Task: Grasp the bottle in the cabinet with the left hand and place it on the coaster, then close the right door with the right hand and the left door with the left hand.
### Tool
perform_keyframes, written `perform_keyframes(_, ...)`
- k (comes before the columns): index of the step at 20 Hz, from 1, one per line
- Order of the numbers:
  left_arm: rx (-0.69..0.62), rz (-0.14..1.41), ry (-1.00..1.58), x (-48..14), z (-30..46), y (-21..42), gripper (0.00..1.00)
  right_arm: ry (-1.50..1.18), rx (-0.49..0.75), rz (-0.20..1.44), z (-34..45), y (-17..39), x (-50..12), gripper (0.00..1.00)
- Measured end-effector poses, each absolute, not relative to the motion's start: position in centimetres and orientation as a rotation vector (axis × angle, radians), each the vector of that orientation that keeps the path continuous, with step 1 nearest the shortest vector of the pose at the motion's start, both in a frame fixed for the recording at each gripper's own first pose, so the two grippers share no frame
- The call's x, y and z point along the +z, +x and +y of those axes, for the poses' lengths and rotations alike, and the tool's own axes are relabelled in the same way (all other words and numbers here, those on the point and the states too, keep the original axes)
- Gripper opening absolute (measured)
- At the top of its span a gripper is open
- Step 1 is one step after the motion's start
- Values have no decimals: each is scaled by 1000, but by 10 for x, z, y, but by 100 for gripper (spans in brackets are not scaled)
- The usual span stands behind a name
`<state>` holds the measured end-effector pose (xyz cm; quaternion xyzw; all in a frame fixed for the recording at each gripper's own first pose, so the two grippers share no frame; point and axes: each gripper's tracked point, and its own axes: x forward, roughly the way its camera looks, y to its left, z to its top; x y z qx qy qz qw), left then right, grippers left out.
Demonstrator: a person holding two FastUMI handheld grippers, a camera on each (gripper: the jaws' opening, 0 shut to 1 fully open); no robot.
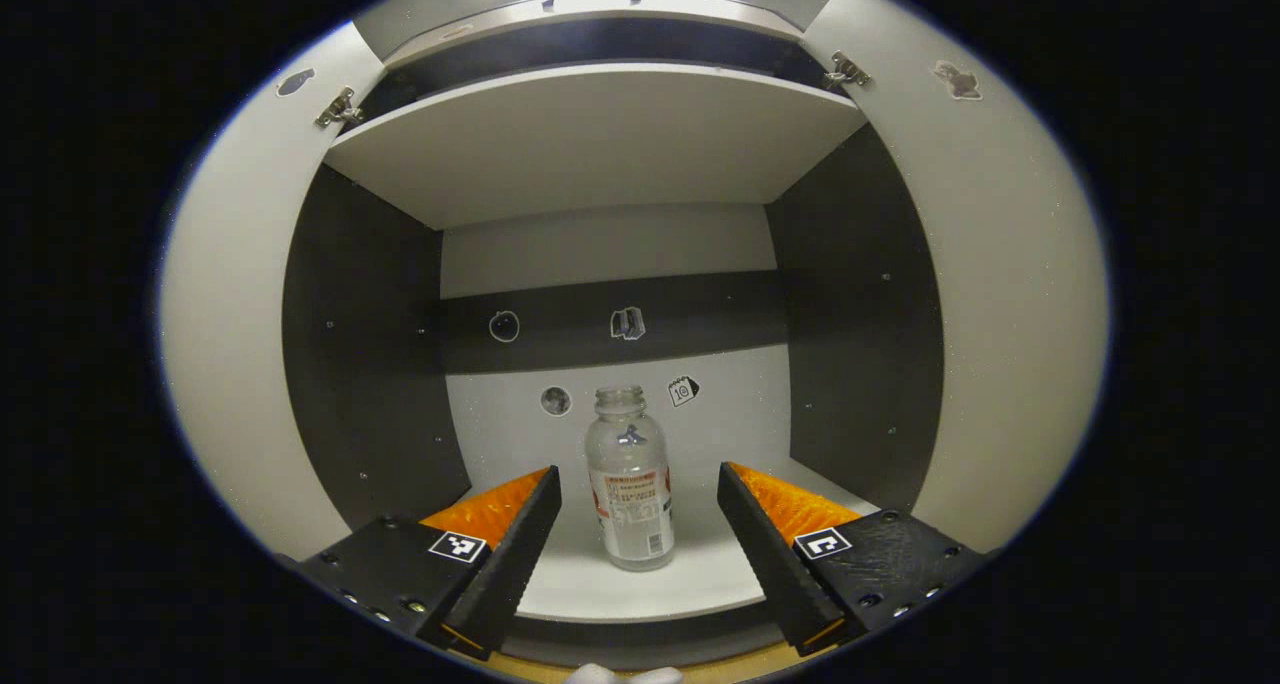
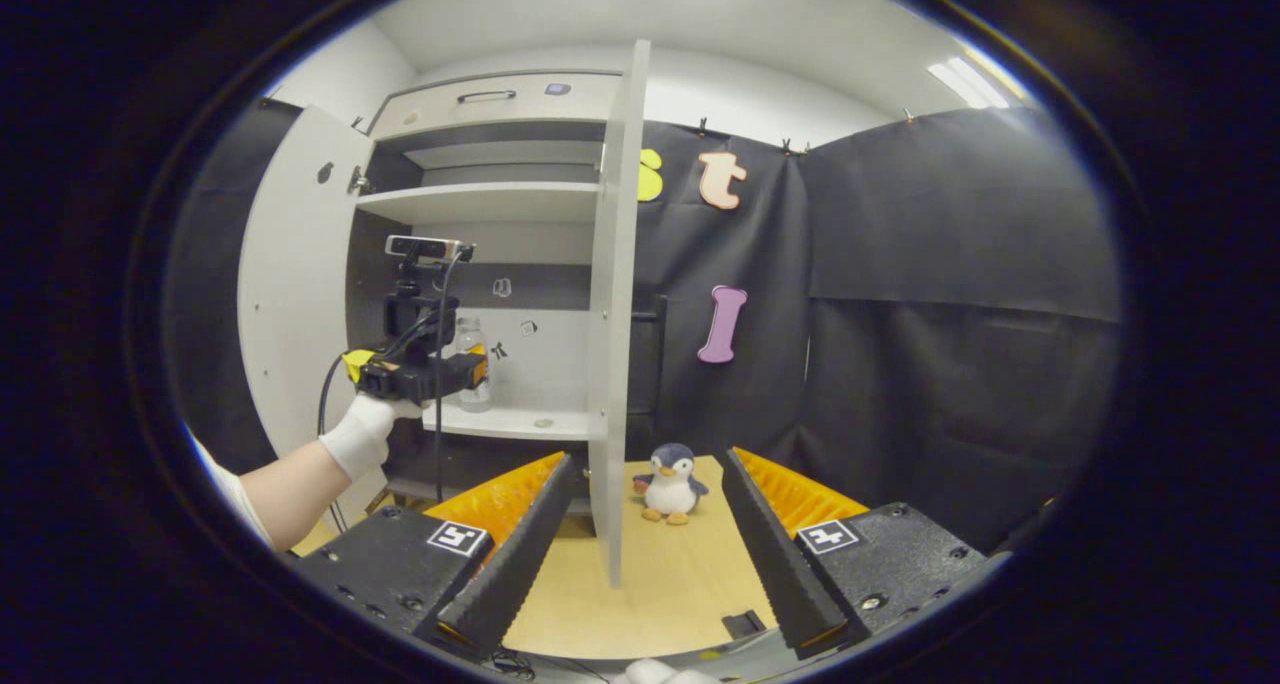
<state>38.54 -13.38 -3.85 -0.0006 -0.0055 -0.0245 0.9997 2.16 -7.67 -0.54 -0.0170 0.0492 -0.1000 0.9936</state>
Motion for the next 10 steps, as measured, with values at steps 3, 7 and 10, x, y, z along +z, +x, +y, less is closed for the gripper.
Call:
perform_keyframes(3, -32, -5, -29, -35, -128, 416, 96, -27, -205, 119, -80, 27, -10, 98)
perform_keyframes(7, -14, 38, -47, -46, -120, 450, 96, -9, -206, 126, -84, 34, -13, 98)
perform_keyframes(10, -27, 72, -42, -55, -125, 462, 96, -2, -202, 132, -85, 35, -16, 98)
